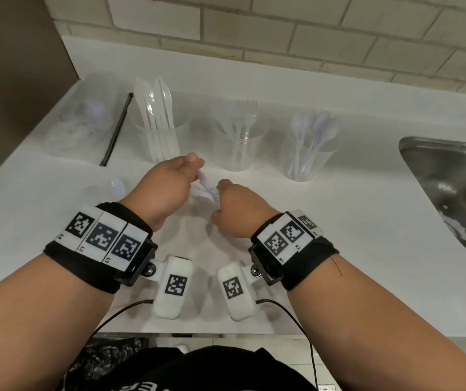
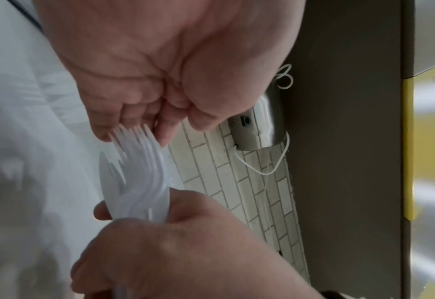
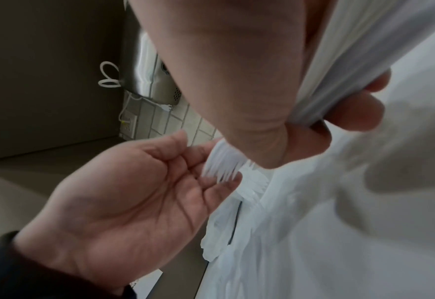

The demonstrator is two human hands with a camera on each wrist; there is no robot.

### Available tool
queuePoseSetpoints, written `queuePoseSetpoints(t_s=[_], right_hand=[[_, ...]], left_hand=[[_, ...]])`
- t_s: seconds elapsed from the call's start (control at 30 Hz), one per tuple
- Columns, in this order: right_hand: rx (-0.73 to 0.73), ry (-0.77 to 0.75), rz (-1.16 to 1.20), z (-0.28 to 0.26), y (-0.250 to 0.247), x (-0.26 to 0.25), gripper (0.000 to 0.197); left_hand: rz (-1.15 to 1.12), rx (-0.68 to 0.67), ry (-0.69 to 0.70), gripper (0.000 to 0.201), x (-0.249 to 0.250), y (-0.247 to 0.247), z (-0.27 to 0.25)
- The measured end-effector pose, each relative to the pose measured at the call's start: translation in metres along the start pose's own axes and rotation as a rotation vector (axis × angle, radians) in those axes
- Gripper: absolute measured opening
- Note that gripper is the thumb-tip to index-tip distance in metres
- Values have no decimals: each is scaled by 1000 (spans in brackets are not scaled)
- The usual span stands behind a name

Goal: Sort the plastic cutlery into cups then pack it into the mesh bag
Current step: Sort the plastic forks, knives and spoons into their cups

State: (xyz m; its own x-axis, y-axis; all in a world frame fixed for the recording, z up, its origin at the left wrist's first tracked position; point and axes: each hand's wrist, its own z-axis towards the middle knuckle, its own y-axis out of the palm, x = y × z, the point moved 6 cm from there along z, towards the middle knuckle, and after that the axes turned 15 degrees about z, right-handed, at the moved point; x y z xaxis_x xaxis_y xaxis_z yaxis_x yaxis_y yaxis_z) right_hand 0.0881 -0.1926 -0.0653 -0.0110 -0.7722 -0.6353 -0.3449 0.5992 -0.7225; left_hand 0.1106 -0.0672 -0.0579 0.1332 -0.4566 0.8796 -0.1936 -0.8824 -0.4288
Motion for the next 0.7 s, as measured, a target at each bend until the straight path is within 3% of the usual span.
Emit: queuePoseSetpoints(t_s=[0.1, 0.2, 0.3, 0.37, 0.5, 0.7], right_hand=[[-10, -30, 139, 1, -8, -5, 15], [130, -47, 655, 0, -30, -13, 21], [193, -239, 1282, -3, -50, -30, 34], [170, -350, 1487, -5, -60, -41, 38], [180, -468, 1524, -7, -62, -56, 42], [222, -384, 1346, -6, -33, -54, 30]], left_hand=[[-110, -8, 77, 33, 11, -4, -7], [-412, -24, -12, 46, 3, -11, -6], [-622, -223, -174, 63, -8, -1, -7], [-684, -399, -262, 74, -13, 11, -12], [-824, -557, -337, 77, -16, 28, -23], [-987, -573, -201, 52, 4, 29, -31]])
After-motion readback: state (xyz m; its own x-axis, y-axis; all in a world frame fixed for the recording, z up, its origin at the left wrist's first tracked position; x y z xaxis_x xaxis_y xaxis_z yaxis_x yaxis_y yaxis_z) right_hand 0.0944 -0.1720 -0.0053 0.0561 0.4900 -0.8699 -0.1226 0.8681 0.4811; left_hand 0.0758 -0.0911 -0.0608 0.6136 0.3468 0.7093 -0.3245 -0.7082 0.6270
